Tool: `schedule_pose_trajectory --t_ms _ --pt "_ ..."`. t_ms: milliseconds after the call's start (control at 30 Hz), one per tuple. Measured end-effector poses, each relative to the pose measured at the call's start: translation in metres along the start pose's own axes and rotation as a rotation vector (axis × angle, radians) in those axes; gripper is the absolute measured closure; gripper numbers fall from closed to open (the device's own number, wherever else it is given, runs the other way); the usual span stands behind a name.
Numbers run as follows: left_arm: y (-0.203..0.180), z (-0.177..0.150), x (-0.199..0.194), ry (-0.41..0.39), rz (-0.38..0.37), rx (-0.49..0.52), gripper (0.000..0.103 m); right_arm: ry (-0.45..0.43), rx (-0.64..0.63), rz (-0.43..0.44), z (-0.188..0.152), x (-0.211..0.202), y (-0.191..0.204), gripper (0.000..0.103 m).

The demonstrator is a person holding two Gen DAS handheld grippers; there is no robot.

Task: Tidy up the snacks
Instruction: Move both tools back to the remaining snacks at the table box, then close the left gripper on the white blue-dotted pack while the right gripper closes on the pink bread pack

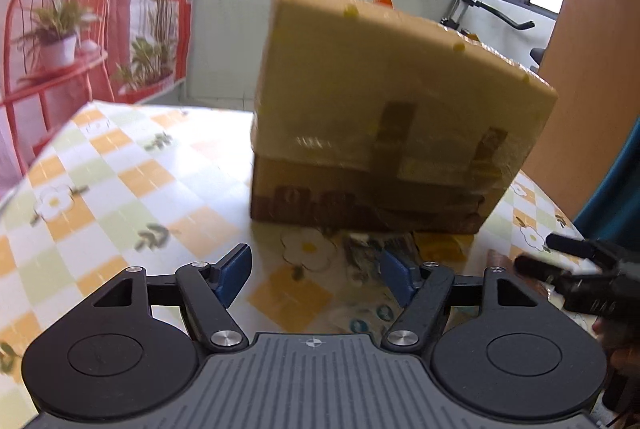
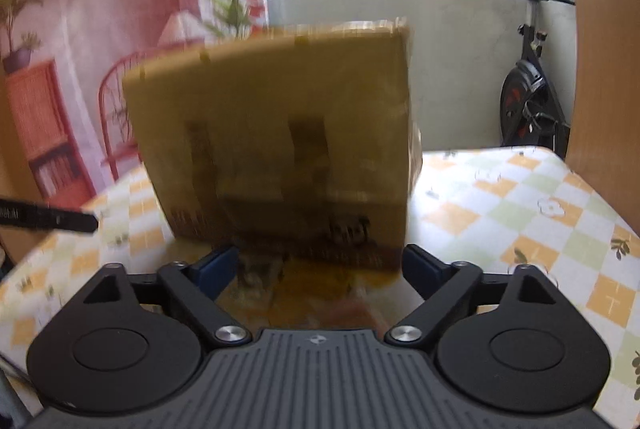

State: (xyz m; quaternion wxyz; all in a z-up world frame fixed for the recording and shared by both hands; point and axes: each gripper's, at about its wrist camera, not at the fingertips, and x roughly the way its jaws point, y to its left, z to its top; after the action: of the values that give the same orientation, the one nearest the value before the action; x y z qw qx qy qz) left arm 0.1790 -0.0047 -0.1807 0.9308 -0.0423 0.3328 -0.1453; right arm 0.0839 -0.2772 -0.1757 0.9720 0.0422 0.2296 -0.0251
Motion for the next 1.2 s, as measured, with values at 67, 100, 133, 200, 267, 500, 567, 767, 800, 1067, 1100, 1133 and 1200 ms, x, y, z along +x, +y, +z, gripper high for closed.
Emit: schedule_pose_trajectory --t_ms 67,100,133,200,267,500,567,767,800,1067,1100,1133,1200 --pt "-0.002 -0.005 0.004 0.01 -0.003 -0.016 0.029 0.037 -0.043 0.0 -0.01 0.004 0.0 0.009" --pt "-0.003 -0.007 0.006 0.015 -0.001 -0.021 0.029 0.052 -0.066 0.001 -0.014 0.006 0.001 0.008" --pt "-0.004 -0.009 0.008 0.02 0.003 -0.026 0.029 0.062 -0.087 0.003 -0.019 0.007 0.001 0.008" --pt "-0.005 -0.014 0.01 0.027 0.006 -0.04 0.029 0.07 -0.113 0.016 -0.027 0.008 0.002 0.005" --pt "-0.006 -0.02 0.012 0.038 0.004 -0.055 0.029 0.071 -0.125 0.021 -0.034 0.009 0.002 0.004" --pt "-0.008 -0.029 0.015 0.063 0.013 -0.063 0.029 0.098 -0.136 0.033 -0.045 0.019 -0.006 0.004" --pt "-0.011 -0.029 0.016 0.067 0.012 -0.058 0.029 0.107 -0.123 0.036 -0.048 0.021 -0.009 0.004" --pt "-0.021 -0.034 0.022 0.091 0.007 -0.039 0.029 0.086 -0.126 0.04 -0.05 0.02 -0.01 0.009" --pt "-0.023 -0.035 0.024 0.098 0.006 -0.039 0.029 0.084 -0.127 0.04 -0.051 0.02 -0.01 0.012" --pt "-0.038 -0.04 0.045 0.138 -0.018 -0.04 0.029 0.068 -0.119 0.064 -0.053 0.02 -0.012 0.017" --pt "-0.04 -0.041 0.047 0.139 -0.014 -0.031 0.029 0.067 -0.119 0.064 -0.053 0.02 -0.012 0.017" --pt "-0.043 -0.042 0.05 0.14 -0.009 -0.02 0.029 0.065 -0.12 0.064 -0.053 0.02 -0.012 0.017" --pt "-0.046 -0.044 0.053 0.139 -0.001 -0.009 0.03 0.063 -0.122 0.063 -0.054 0.02 -0.012 0.017"
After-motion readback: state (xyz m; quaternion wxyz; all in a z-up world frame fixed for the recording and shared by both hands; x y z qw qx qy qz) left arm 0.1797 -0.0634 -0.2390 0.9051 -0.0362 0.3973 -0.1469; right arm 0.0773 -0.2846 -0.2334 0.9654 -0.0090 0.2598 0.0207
